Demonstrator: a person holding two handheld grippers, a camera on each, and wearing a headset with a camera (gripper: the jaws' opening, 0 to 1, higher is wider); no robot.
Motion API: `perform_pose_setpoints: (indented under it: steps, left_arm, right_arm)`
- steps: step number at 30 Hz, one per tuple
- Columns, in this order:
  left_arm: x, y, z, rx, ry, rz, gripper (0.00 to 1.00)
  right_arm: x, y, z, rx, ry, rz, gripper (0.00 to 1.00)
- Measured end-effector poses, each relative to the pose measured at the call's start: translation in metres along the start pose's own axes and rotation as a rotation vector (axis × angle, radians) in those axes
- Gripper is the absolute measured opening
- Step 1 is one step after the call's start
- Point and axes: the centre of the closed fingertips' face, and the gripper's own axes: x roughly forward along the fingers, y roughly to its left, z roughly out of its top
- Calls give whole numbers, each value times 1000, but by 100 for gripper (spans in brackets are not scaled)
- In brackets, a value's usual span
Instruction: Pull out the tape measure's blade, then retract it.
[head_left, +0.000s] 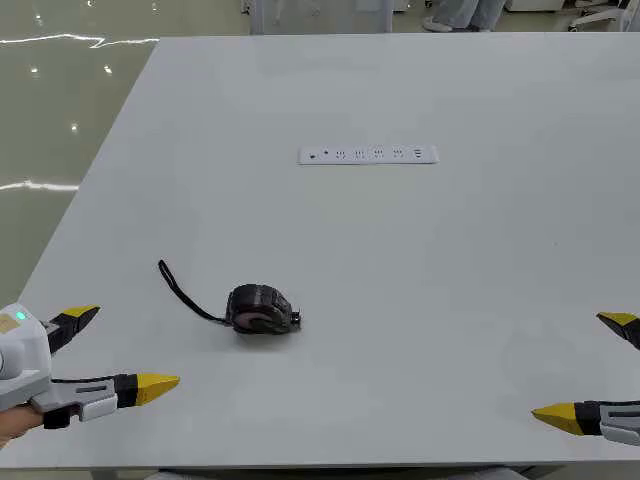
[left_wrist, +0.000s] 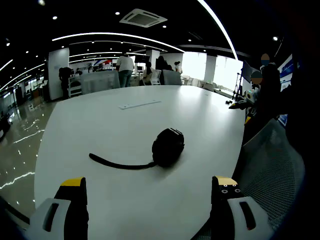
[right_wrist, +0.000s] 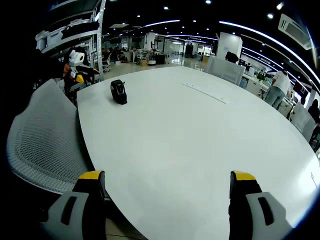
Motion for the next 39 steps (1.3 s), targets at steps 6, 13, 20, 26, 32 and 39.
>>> perform_pose_setpoints:
  steps: [6, 13, 20, 26, 32, 39]
  left_arm:
    - [2, 1, 2, -11, -6, -3, 100]
    - [3, 2, 0, -13, -4, -6, 100]
    - [3, 2, -2, -2, 10, -9, 100]
    - [5, -3, -5, 23, 35, -30, 100]
    - [11, -10, 3, -2, 8, -64, 100]
    - [24, -14, 10, 69, 61, -96, 100]
  right_arm:
    - [-2, -3, -5, 3, 15, -16, 100]
    - [-2, -6, -2, 13, 11, -25, 100]
    - [-1, -4, 0, 9, -1, -22, 100]
    - [-2, -5, 4, -25, -29, -27, 100]
    - [-2, -7, 10, -11, -35, -27, 100]
    - [7, -5, 34, -30, -54, -2, 100]
